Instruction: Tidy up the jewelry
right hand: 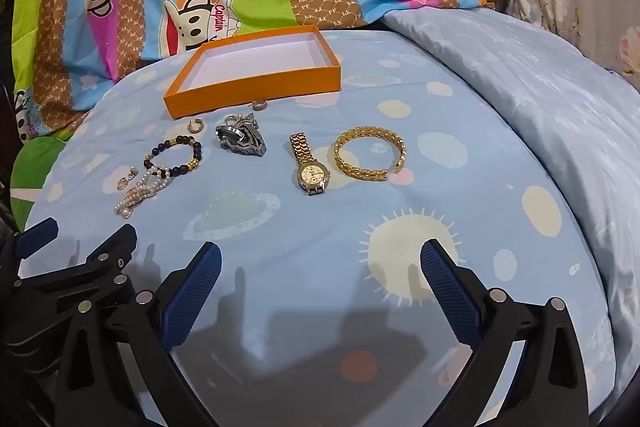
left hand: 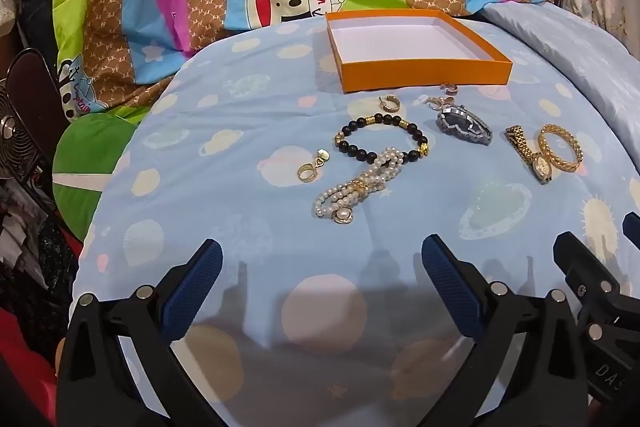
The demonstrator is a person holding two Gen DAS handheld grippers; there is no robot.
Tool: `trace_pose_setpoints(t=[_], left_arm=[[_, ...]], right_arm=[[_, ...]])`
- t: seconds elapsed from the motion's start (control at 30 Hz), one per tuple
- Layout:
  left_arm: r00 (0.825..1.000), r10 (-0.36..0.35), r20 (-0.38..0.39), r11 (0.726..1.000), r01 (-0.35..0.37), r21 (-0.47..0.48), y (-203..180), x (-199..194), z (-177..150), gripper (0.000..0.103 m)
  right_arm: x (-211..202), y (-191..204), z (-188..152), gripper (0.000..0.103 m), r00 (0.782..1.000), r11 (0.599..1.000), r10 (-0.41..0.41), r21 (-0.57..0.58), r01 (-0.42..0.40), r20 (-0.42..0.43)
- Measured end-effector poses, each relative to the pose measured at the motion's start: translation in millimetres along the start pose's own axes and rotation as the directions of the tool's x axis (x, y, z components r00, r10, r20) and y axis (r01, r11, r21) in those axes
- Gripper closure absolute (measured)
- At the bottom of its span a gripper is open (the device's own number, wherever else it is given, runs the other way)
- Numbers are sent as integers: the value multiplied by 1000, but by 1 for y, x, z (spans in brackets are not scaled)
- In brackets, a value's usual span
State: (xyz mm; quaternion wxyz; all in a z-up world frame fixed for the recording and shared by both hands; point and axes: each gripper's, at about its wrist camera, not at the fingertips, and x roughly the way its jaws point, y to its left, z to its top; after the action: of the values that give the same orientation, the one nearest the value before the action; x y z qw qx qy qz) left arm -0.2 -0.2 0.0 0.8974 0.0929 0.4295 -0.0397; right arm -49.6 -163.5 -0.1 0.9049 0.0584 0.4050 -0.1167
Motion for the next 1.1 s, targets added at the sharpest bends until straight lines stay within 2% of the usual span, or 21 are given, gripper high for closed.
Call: trace_pose_setpoints(t=[0.5, 1.1], left_arm=[[1000, 8, 11, 1000, -8, 16, 1, 0, 3, 7], [1000, -21, 12, 1000, 21, 6, 1, 0, 3, 7]], right_arm=[[4, 3, 1, 7, 1000, 1000, 3, 0, -3, -7], [2, -3, 2, 8, 1000, 1000, 3, 21, -3, -1]])
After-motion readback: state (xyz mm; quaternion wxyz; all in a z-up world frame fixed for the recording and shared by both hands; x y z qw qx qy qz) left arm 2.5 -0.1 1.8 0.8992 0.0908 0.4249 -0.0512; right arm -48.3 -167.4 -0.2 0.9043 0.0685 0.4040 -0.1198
